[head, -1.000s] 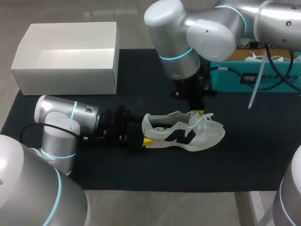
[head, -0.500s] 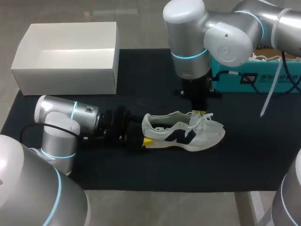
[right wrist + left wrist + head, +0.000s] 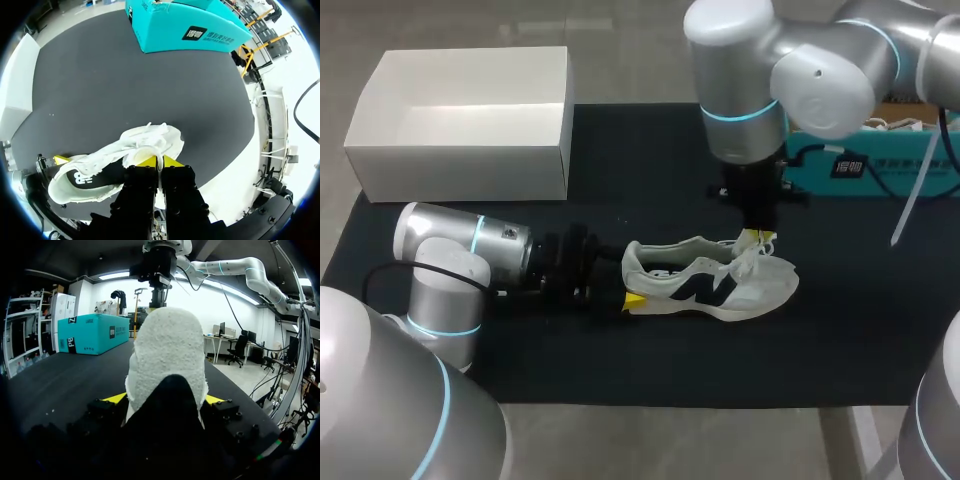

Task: Take the shoe out of the shoebox, open the shoe tongue, remove and reinsert the insole, then place the shoe into the shoebox

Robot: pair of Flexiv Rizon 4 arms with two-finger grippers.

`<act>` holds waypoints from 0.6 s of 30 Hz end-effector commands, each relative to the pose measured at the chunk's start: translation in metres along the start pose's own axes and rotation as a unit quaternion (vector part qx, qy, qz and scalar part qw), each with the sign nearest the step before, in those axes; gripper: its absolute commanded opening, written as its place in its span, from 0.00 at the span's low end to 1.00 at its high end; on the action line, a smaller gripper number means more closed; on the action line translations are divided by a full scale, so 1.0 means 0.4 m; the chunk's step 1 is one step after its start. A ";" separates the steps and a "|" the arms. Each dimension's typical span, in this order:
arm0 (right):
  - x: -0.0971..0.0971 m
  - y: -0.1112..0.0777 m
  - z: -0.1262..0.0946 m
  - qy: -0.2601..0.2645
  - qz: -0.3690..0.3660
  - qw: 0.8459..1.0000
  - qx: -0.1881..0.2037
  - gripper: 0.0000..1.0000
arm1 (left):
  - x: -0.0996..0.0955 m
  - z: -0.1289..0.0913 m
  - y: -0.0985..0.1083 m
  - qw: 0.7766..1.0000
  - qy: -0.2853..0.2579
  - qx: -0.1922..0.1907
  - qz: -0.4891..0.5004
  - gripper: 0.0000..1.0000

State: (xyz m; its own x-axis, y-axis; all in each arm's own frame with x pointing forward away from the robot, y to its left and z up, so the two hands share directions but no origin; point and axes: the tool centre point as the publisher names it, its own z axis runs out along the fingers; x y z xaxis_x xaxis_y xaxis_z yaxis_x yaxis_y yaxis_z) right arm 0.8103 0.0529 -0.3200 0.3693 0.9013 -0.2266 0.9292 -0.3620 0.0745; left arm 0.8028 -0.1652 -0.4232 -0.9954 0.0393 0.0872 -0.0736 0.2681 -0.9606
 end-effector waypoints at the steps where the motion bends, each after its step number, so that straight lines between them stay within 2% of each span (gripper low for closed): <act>1: -0.022 0.005 0.014 0.008 0.003 1.000 -0.005 0.00 | -0.001 0.000 0.002 1.000 0.000 0.000 0.000 0.00; 14: -0.029 0.002 0.098 0.012 0.021 1.000 0.007 0.00 | -0.001 0.000 0.002 1.000 0.000 0.000 0.000 0.00; 16: -0.032 0.000 0.107 0.014 0.023 1.000 0.009 0.07 | -0.001 0.000 0.002 1.000 0.000 0.000 0.000 0.00; 18: -0.035 -0.002 0.112 0.016 0.024 1.000 0.009 0.23 | -0.001 0.000 0.002 1.000 0.000 0.000 0.000 0.00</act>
State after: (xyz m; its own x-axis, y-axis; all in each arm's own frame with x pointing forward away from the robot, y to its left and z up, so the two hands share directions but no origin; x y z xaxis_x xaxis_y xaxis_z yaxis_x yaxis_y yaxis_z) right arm 0.8050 0.0339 -0.3554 0.4136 0.8874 -0.2036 0.9101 -0.4088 0.0675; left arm 0.8028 -0.1654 -0.4231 -0.9954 0.0394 0.0873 -0.0736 0.2683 -0.9605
